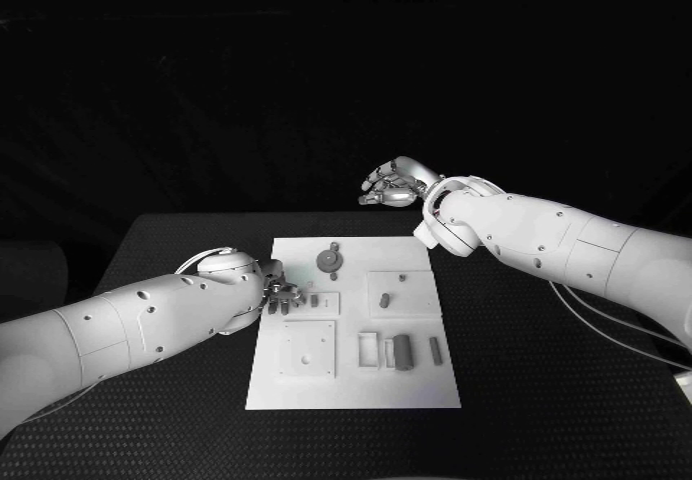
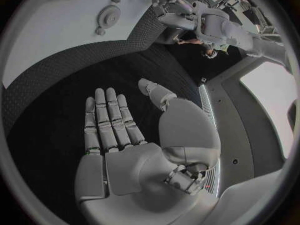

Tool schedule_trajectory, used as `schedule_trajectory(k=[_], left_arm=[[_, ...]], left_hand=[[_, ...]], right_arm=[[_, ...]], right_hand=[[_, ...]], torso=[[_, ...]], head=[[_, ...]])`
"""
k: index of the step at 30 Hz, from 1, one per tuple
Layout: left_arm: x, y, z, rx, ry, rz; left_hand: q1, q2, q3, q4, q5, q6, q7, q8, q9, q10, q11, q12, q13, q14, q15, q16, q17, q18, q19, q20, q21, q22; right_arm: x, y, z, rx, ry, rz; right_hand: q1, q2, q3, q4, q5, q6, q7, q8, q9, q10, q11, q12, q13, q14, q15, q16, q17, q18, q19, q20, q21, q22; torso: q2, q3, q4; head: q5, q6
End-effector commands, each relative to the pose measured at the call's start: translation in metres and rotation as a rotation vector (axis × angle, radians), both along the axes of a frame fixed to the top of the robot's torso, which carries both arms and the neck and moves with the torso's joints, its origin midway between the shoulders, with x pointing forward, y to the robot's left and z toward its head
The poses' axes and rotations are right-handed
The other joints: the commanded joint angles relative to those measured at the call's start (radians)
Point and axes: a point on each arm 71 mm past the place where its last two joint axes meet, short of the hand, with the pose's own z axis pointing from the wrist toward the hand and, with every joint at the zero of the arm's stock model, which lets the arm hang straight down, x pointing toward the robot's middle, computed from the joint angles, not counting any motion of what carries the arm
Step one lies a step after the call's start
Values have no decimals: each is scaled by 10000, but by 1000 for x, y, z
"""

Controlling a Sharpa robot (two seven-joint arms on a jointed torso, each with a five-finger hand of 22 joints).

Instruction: Assemble the parts on the task board

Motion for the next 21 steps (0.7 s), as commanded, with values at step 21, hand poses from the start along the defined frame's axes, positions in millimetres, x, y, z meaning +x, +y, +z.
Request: schedule_trajectory(k=[21], left_arm=[[0,2,-2,-546,123,174]], left_hand=[[118,-154,42,22,-34,-85,17,-11,12,-82,-16,-25,1,0,-88,-70,-19,27,-30,-47,-48,191]], right_arm=[[-1,1,0,12,-24,109]], right_hand=[[104,19,-66,-6,43,-61,267,47,-22,77,19,-58,-30,-7,91,-70,25,-111,-72,10,-67,30]], torso=[[-4,1,0]], head=[[-7,4]])
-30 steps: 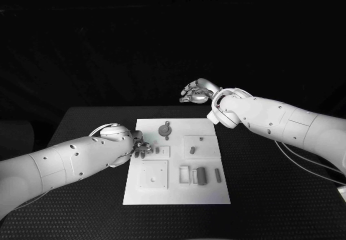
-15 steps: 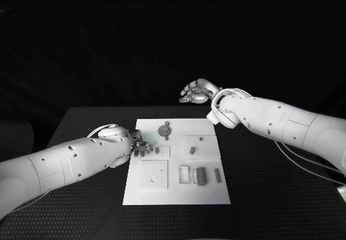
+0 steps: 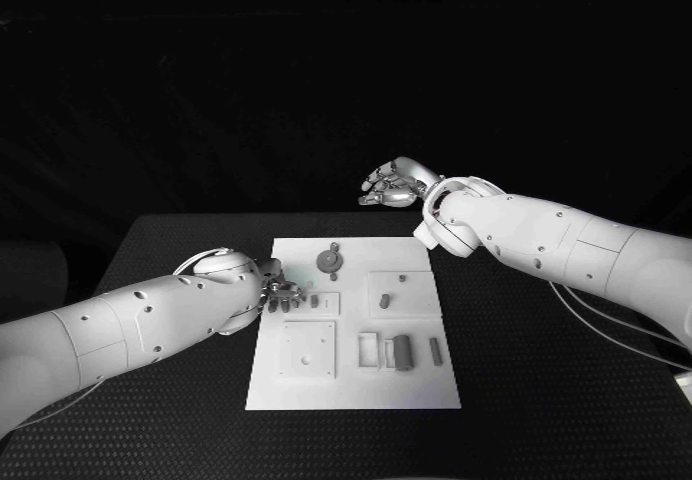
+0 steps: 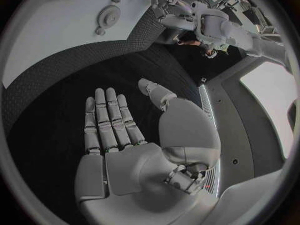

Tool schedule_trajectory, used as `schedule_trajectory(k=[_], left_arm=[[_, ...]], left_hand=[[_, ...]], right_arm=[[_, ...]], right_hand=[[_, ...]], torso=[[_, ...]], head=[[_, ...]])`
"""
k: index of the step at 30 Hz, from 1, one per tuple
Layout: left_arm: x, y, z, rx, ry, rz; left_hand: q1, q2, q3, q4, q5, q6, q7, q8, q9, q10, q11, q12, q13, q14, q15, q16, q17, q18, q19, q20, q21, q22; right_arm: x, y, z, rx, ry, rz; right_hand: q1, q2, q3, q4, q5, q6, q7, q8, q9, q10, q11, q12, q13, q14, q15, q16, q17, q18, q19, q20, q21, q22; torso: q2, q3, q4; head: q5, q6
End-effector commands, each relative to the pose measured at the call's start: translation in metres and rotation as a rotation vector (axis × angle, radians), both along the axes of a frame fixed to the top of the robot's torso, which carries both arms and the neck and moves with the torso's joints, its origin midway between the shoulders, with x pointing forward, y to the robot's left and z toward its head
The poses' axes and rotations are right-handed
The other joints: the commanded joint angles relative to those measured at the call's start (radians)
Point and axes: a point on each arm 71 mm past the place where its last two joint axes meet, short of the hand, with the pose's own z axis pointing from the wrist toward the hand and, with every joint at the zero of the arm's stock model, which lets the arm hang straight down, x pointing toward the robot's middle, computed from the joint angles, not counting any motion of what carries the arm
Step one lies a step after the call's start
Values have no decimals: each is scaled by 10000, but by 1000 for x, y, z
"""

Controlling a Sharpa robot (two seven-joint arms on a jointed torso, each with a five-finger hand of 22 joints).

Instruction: Assemble the parts on the task board

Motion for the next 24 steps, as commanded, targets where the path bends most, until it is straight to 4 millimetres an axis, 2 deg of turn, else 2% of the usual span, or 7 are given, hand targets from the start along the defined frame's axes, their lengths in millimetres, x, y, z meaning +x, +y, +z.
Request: schedule_trajectory(k=[1,11,12,14,16,19,24], left_arm=[[-1,-1,-2,-157,178,-44],[1,3,1,-729,125,260],[3,3,4,-896,39,338],[4,3,7,-1066,8,441],[5,3,8,-1187,47,510],[7,4,12,-1374,-9,625],[9,7,16,-1588,-69,821]], left_hand=[[32,-67,42,17,-34,-40,-12,34,18,-84,-16,-25,0,-26,-67,-30,-10,27,-31,-48,-49,194],[48,-260,0,-6,-37,-92,7,12,21,-133,3,-60,-11,-64,-55,-64,-26,28,-65,-47,-77,188],[89,-628,-36,-88,-46,-138,21,-9,20,-177,18,-85,-18,-102,-42,-86,-34,38,-101,-55,-98,186],[119,-976,39,27,-38,-176,39,-21,32,-213,34,-107,-22,-142,-26,-110,-45,58,-121,-76,-141,170],[86,-1107,83,180,-37,-182,43,-16,48,-214,37,-107,-16,-147,-23,-108,-45,58,-111,-79,-157,168],[-83,-825,-477,-80,-7,-217,39,-11,93,-241,36,-101,14,-179,-26,-93,-37,57,-163,-88,-187,192],[-222,-808,-638,-78,-16,-220,34,-15,100,-246,28,-105,19,-183,-35,-95,-40,62,-164,-96,-208,185]], right_arm=[[0,1,0,12,-28,108],[0,1,0,13,-32,104],[0,1,0,13,-36,101],[0,1,0,13,-34,103],[0,0,0,12,-34,97],[-1,1,0,12,-32,104],[-1,0,0,12,-37,91]], right_hand=[[104,19,-66,-6,43,-61,268,47,-15,77,19,-58,-12,-8,91,-56,17,-121,-73,10,-67,12],[105,19,-68,-5,43,-61,269,47,-17,79,20,-59,-20,-7,92,-60,22,-123,-73,9,-71,19],[105,19,-68,-5,43,-61,269,47,-17,79,20,-59,-20,-7,92,-61,22,-123,-73,9,-72,19],[106,19,-68,-5,43,-62,269,47,-18,79,20,-59,-22,-7,92,-62,23,-123,-73,9,-73,21],[106,18,-68,-6,43,-62,269,47,-19,79,20,-59,-23,-7,92,-63,24,-124,-73,9,-74,22],[107,18,-68,-6,43,-62,269,47,-19,80,20,-59,-26,-7,93,-65,26,-124,-73,8,-75,25],[108,18,-69,-6,43,-63,269,48,-21,81,20,-59,-30,-7,93,-68,28,-125,-73,8,-77,29]], torso=[[1,-3,1],[2,-4,3],[2,-3,1],[2,-2,1],[2,-3,1],[-2,-1,2],[2,2,1]], head=[[-1,-8],[-10,11],[-11,10],[-9,6],[2,19],[-3,18],[-6,13]])
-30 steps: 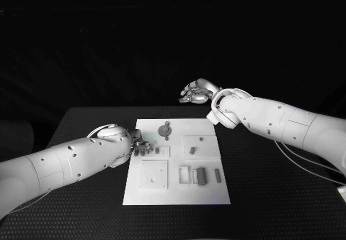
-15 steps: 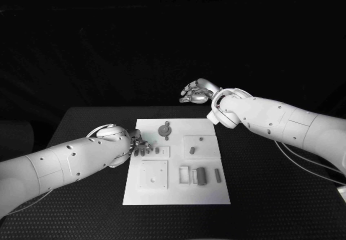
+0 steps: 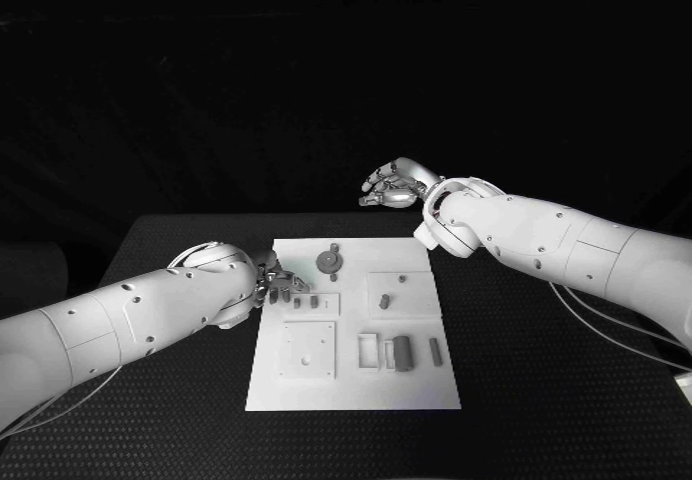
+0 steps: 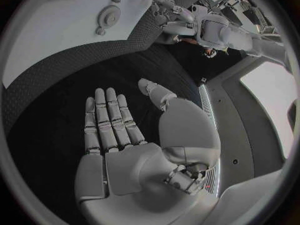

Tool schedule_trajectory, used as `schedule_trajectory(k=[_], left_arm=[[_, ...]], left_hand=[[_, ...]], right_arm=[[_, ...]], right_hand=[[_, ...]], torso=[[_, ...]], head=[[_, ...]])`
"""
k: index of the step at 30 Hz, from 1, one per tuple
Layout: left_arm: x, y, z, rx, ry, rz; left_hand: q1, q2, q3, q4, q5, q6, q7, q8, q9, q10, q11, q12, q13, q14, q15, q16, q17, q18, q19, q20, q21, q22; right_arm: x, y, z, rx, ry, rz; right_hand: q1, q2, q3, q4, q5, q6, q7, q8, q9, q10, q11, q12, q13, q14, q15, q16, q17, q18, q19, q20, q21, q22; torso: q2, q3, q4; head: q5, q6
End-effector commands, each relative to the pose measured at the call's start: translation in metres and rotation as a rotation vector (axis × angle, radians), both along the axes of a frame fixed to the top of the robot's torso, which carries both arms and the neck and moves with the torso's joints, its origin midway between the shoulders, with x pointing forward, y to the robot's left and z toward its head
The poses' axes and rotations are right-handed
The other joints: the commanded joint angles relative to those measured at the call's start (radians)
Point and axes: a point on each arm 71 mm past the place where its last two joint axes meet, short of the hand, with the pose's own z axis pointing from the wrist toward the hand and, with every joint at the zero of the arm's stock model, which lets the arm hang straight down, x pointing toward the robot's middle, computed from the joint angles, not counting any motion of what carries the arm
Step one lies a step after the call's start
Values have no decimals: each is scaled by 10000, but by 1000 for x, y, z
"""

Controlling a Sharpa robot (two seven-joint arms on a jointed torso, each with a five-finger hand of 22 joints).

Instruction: Assemble the parts on the task board

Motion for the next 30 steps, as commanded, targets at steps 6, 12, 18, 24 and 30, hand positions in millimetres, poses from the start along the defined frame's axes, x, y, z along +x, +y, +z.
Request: schedule_trajectory(k=[6,12,18,24,30], left_arm=[[9,3,14,-1655,-212,753],[20,0,33,-3785,-1044,646],[25,-15,43,-4096,-2627,-396],[24,-32,48,-3607,-4009,-1901],[23,-46,43,-2650,-4819,-3060]], left_hand=[[-106,283,-108,-53,-5,-226,58,-107,-2,-219,39,-132,-30,-195,3,-140,-60,85,-158,-25,-169,153],[1711,976,594,-989,646,-1546,674,-748,-222,-1688,716,-1095,-509,-1435,662,-1132,-523,-139,-1462,446,-1062,-81],[4144,342,854,-940,574,-2200,1244,-837,-215,-2915,1499,-2959,-1848,-2615,1681,-2944,-1339,-143,-2790,1478,-2665,-1017],[5312,197,756,-987,507,-2355,1191,-891,-472,-3025,1942,-4584,-3139,-3039,2374,-4634,-1706,-66,-3344,2167,-3814,-1799],[5766,66,599,-1010,465,-2450,1117,-980,-694,-2861,2011,-5184,-3598,-2866,2386,-4963,-1522,-18,-3196,2198,-4031,-1899]], right_arm=[[-1,0,0,11,-44,83],[0,-1,0,-2,-36,54],[1,-2,-1,-15,-31,22],[1,-2,-1,-14,-49,-3],[2,-3,-1,-24,-57,-38]], right_hand=[[110,18,-69,-6,43,-63,269,48,-15,82,20,-60,-19,-7,94,-49,14,-138,-73,7,-39,15],[118,25,-65,-8,44,-62,266,49,-16,84,19,-59,-25,-4,95,-52,18,-138,-70,5,-42,21],[122,28,-63,-9,45,-60,263,51,-17,86,19,-59,-29,-1,94,-54,22,-138,-68,4,-44,26],[124,31,-63,-9,45,-60,262,52,-18,87,19,-59,-33,1,94,-56,25,-139,-67,4,-45,30],[126,32,-62,-10,44,-59,261,53,-20,88,19,-59,-38,2,94,-59,28,-139,-65,3,-48,34]], torso=[[2,3,-1],[0,6,-2],[10,2,-3],[28,3,2],[25,12,-6]], head=[[-11,15],[-30,79],[-71,178],[-82,213],[-94,238]])
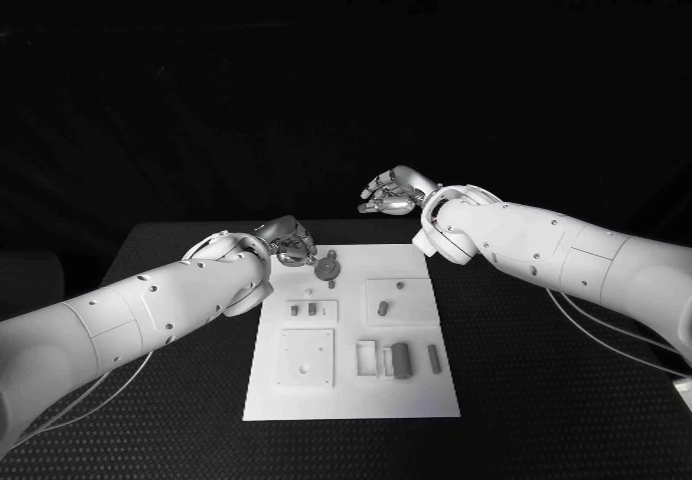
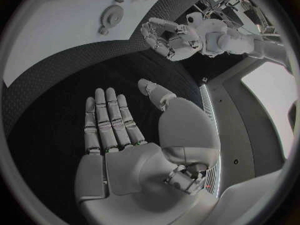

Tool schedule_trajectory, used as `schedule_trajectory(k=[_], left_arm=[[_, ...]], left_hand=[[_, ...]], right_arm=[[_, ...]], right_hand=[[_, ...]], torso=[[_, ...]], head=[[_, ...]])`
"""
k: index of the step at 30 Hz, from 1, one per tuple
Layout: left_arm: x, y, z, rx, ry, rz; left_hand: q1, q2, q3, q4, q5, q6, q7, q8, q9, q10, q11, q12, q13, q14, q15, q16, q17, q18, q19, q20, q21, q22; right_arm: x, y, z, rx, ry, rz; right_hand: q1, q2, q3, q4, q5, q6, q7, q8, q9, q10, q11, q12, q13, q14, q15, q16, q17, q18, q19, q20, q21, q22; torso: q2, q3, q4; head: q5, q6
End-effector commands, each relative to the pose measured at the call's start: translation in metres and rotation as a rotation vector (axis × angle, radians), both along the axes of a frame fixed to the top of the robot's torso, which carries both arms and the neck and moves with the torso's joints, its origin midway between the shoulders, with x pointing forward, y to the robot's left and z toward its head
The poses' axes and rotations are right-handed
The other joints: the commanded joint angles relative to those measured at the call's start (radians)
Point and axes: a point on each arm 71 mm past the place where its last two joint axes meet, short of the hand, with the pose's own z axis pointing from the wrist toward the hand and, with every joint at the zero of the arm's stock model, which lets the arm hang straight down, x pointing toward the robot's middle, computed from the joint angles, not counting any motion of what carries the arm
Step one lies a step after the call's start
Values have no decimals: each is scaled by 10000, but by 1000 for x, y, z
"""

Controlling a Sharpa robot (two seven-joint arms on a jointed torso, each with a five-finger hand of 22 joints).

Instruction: Assemble the parts on the task board

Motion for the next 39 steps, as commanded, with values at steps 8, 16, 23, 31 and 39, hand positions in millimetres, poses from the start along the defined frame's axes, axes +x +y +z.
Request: schedule_trajectory(k=[8,16,23,31,39], left_arm=[[-4,-22,-8,2230,-2365,-1742],[-4,-25,-25,3010,-2202,-1991],[-10,-34,-31,2981,-2007,-2270],[-13,-40,-32,2870,-2052,-2425],[-14,-42,-33,2919,-1917,-2485]], left_hand=[[130,-286,-345,7,-184,16,-125,-55,-198,82,80,-510,-354,207,-57,-97,279,-16,213,-15,-129,30],[348,-343,-397,12,-162,-53,-119,-150,-450,167,78,-861,-587,490,-256,125,782,4,582,-196,-20,239],[291,-365,-456,21,-166,-117,-105,-195,-583,172,44,-1054,-704,663,-344,189,1042,4,793,-291,44,373],[296,-373,-477,22,-167,-316,-88,-293,-743,191,-3,-1194,-797,854,-424,250,1301,22,1004,-381,108,517],[352,-315,-487,30,-154,-284,-83,-267,-827,227,-47,-1245,-854,957,-488,496,1566,33,1152,-446,218,725]], right_arm=[[0,1,1,16,-80,69],[-1,3,1,42,-92,125],[-1,5,3,61,-123,159],[-2,7,3,76,-127,207],[-2,8,3,84,-121,237]], right_hand=[[86,-9,-64,-10,44,-59,259,54,-13,54,-17,-59,-16,2,94,-63,13,-144,-64,3,-51,19],[87,-12,-64,-11,44,-58,259,55,-15,55,-17,-58,-22,3,94,-67,17,-144,-63,2,-54,25],[90,-17,-65,-12,44,-59,260,55,-17,56,-17,-59,-27,4,94,-71,21,-145,-62,2,-58,30],[93,-17,-64,-12,44,-58,262,56,-19,58,-17,-58,-34,6,94,-75,26,-146,-60,1,-62,37],[94,-17,-63,-11,44,-58,263,57,-21,60,-17,-58,-41,8,94,-79,31,-147,-58,0,-66,43]], torso=[[86,37,-21],[205,78,-35],[286,105,-46],[270,102,-40],[267,105,-40]], head=[[-71,103],[-107,210],[-158,235],[-187,205],[-194,203]])
